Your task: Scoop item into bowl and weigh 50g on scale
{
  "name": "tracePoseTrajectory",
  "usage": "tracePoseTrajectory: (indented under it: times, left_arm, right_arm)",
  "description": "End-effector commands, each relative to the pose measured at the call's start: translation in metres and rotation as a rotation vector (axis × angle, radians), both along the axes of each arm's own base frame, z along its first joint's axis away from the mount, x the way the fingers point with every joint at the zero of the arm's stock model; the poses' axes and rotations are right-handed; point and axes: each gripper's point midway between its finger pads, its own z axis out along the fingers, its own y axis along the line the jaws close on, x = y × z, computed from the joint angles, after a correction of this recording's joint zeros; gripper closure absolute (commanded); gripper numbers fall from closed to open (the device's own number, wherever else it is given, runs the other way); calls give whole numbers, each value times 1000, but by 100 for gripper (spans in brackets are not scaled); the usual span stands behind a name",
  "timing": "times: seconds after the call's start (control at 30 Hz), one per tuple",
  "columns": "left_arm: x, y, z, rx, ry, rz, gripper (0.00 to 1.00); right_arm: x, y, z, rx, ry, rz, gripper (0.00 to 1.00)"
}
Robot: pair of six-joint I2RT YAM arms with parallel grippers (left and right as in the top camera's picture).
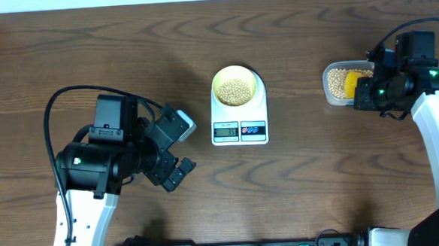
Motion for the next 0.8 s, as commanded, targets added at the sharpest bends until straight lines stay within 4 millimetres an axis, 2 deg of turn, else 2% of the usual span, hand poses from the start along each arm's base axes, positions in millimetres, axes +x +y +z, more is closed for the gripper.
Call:
tracePoseTrajectory:
  times: [0.0, 0.13, 0.3, 0.47, 0.77]
  left_arm:
    - [0, -2, 6, -14, -16, -10, 0]
    - [0, -2, 6, -14, -16, -10, 0]
    - [0, -2, 6, -14, -16, -10, 0]
    - [0, -2, 6, -14, -16, -10, 0]
    - [0, -2, 6, -14, -16, -10, 0]
  right_arm:
    - [5, -24, 1, -169, -10, -56, 99]
    - [13, -40, 6, -290, -44, -105, 99]
    - [26, -38, 6, -341, -77, -73, 99]
    - [28, -33, -12, -345, -28, -51, 99]
    - [33, -45, -47, -408, 63, -60, 99]
